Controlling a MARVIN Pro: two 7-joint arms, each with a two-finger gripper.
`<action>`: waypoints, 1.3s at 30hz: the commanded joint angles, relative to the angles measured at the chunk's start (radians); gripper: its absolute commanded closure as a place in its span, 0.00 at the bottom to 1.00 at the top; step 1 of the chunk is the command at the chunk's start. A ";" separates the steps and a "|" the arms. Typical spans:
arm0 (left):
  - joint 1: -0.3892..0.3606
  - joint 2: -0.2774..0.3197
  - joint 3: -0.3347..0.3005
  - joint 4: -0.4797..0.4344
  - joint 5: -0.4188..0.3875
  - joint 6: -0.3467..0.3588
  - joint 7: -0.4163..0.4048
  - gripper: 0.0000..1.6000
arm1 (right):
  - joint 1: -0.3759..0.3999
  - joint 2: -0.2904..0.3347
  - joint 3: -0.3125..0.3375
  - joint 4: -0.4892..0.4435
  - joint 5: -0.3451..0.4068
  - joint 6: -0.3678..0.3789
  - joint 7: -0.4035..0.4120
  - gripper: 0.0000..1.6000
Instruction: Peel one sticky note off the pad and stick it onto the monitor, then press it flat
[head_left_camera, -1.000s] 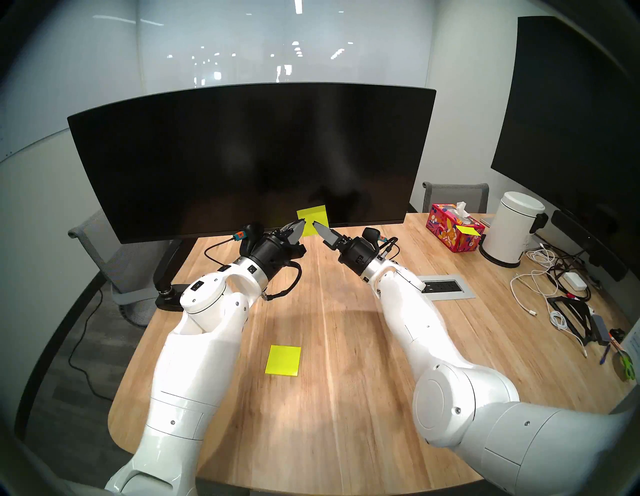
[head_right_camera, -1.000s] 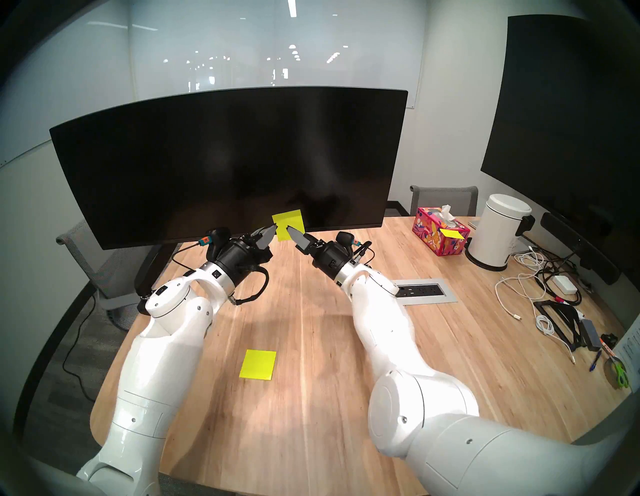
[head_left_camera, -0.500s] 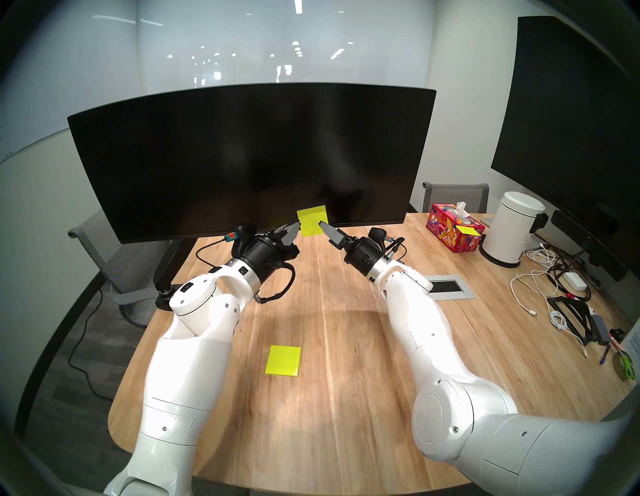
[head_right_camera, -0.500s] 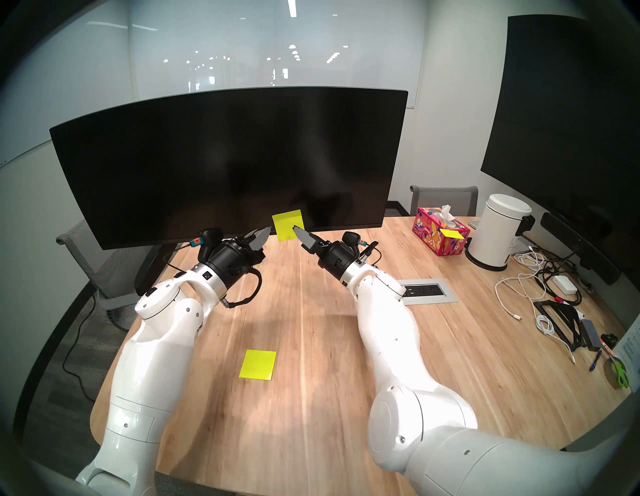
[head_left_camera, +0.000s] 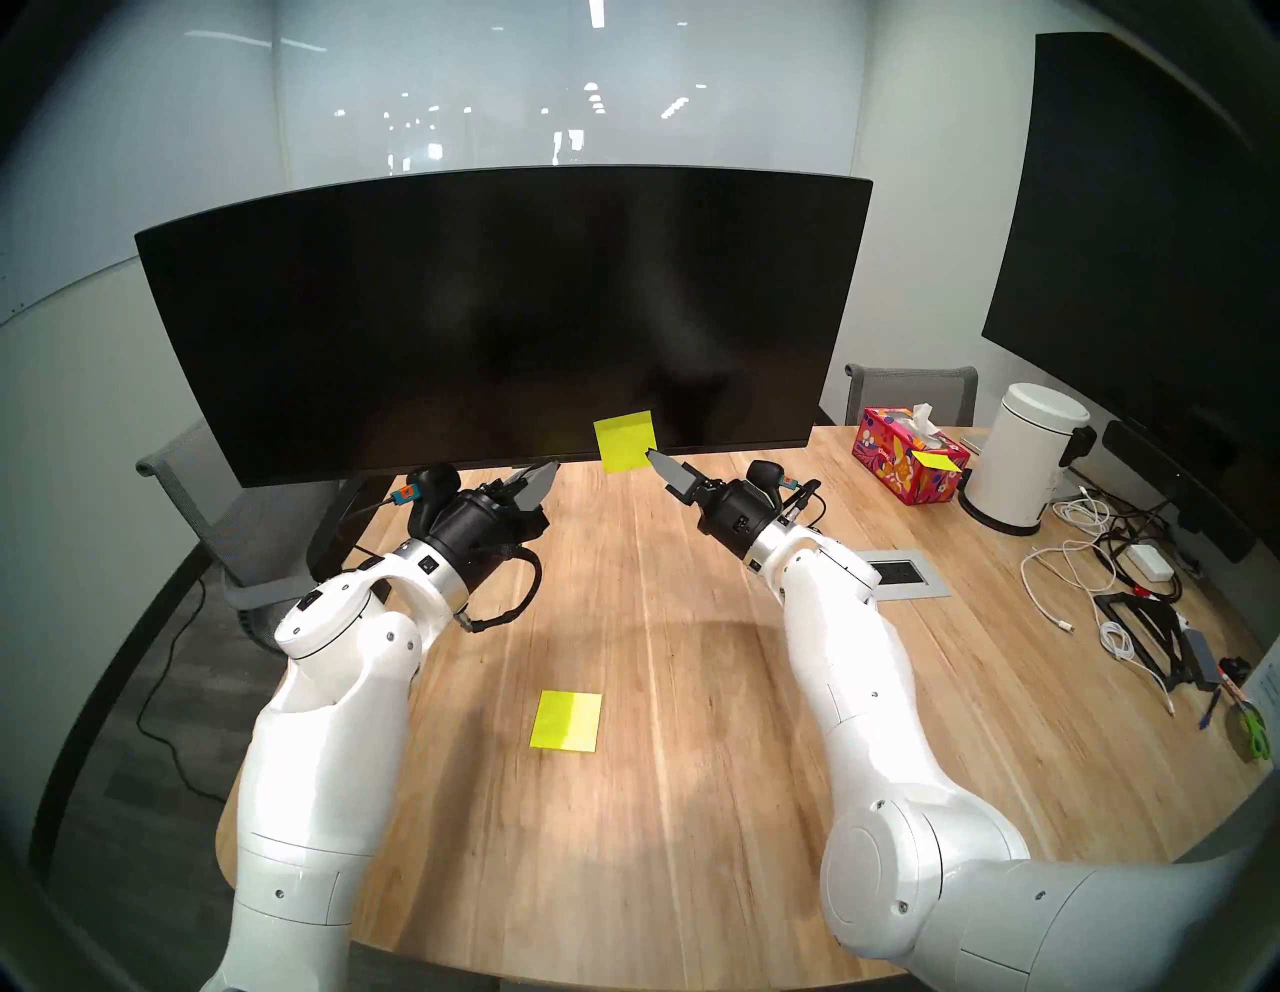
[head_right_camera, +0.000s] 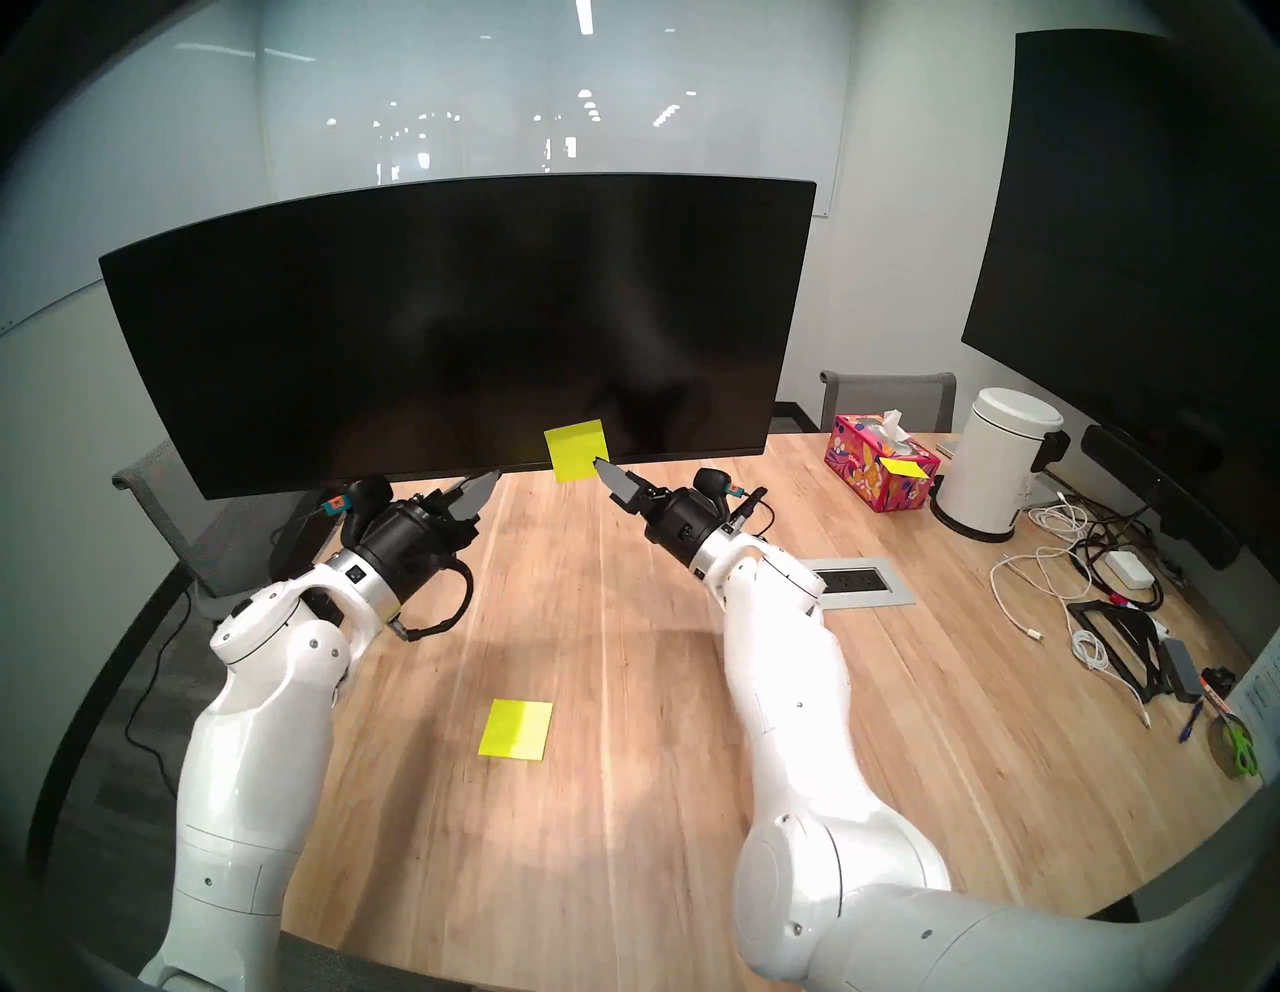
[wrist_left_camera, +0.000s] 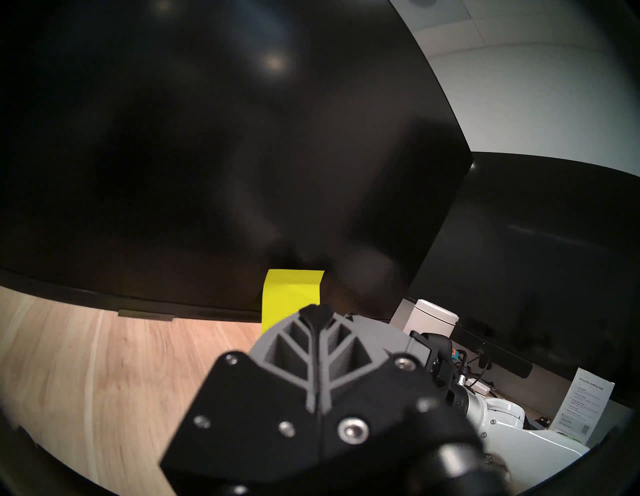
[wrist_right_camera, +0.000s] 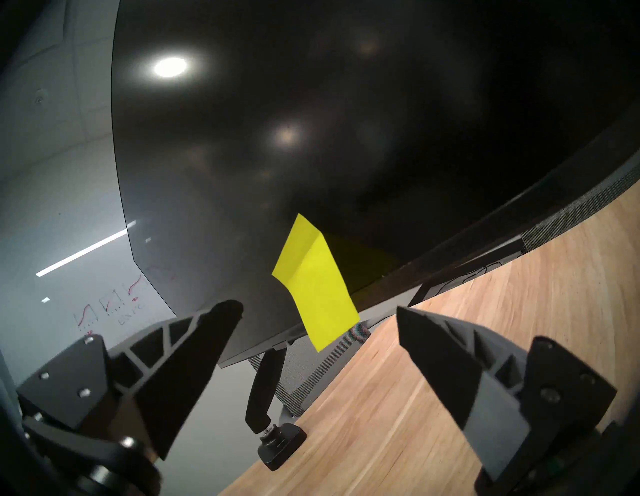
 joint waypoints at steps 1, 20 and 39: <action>0.049 0.013 -0.035 -0.042 -0.028 0.008 -0.028 1.00 | -0.027 0.003 -0.019 -0.109 -0.011 0.036 0.009 0.00; 0.096 0.047 -0.082 -0.064 -0.045 0.059 -0.071 1.00 | -0.148 0.111 -0.059 -0.351 -0.105 0.195 0.078 0.00; 0.061 0.087 -0.195 -0.040 -0.077 0.096 -0.090 1.00 | -0.290 0.286 -0.198 -0.603 -0.285 0.245 0.228 0.00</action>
